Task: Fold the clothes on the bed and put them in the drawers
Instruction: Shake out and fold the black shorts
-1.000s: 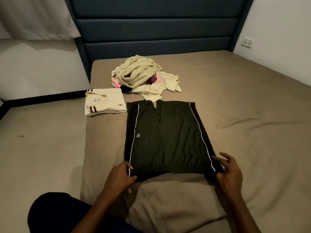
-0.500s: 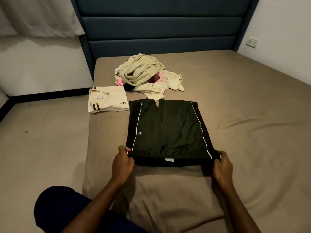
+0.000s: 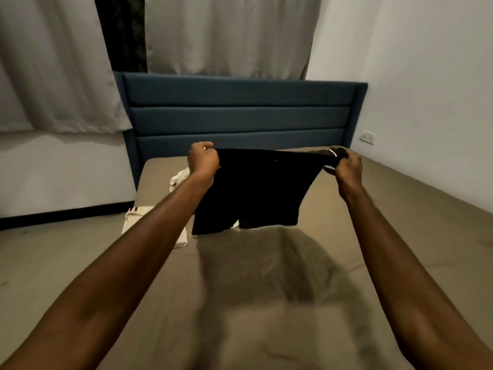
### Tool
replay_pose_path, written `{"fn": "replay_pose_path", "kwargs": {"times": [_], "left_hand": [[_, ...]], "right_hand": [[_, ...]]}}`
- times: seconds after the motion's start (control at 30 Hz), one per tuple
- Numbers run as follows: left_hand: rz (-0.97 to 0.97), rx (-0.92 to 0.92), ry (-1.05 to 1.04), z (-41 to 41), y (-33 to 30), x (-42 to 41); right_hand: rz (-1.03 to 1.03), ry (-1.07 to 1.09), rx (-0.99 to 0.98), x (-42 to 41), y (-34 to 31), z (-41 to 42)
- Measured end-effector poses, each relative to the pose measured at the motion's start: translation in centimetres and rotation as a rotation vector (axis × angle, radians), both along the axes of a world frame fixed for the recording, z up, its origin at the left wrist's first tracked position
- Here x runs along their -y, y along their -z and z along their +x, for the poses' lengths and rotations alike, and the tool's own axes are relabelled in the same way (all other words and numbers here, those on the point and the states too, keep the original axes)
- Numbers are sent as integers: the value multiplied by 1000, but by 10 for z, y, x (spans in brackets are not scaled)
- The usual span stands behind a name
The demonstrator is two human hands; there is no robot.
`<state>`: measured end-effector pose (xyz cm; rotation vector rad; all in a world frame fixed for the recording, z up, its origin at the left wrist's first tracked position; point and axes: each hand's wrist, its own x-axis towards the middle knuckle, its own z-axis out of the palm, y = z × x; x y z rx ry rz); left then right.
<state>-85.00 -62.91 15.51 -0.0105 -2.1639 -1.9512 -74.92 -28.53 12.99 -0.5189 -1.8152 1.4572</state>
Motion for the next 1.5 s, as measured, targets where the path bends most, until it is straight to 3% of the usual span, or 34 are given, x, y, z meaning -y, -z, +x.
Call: {"fn": "replay_pose_path", "kwargs": {"times": [0.1, 0.2, 0.33, 0.43, 0.57, 0.7, 0.83, 0.93, 1.0, 1.1, 1.2, 1.37, 1.43, 1.5], "left_hand": [[-26, -84, -1, 17, -26, 1], [-106, -191, 22, 66, -8, 13], [-218, -177, 84, 151, 78, 40], [-445, -6, 148, 204, 167, 63], [-914, 230, 372, 267, 278, 95], [-1222, 157, 512, 302, 321, 112], [-1094, 86, 490, 302, 321, 115], [-1069, 102, 503, 301, 326, 116], [-1025, 104, 513, 300, 331, 114], [-1093, 35, 538, 301, 335, 111], [-1283, -154, 478, 308, 332, 110], [-1571, -287, 507, 321, 335, 108], [-1448, -227, 504, 323, 338, 107], [-1259, -68, 530, 320, 342, 107]], "right_hand": [[-30, 20, -106, 1, -22, 20], [28, 109, -157, 29, -17, 69], [138, 242, -148, 65, 73, 163], [100, 272, -51, 82, 172, 229], [102, 232, 218, 115, 295, 328], [327, 150, 418, 126, 347, 381], [598, 174, 704, 120, 341, 386], [920, 103, 701, 116, 343, 382], [1020, 60, 661, 113, 344, 382], [924, 64, 636, 106, 345, 387], [781, 116, 549, 102, 343, 393], [410, 211, 319, 104, 345, 391], [354, 207, 410, 106, 342, 390], [473, 192, 496, 106, 343, 389]]}}
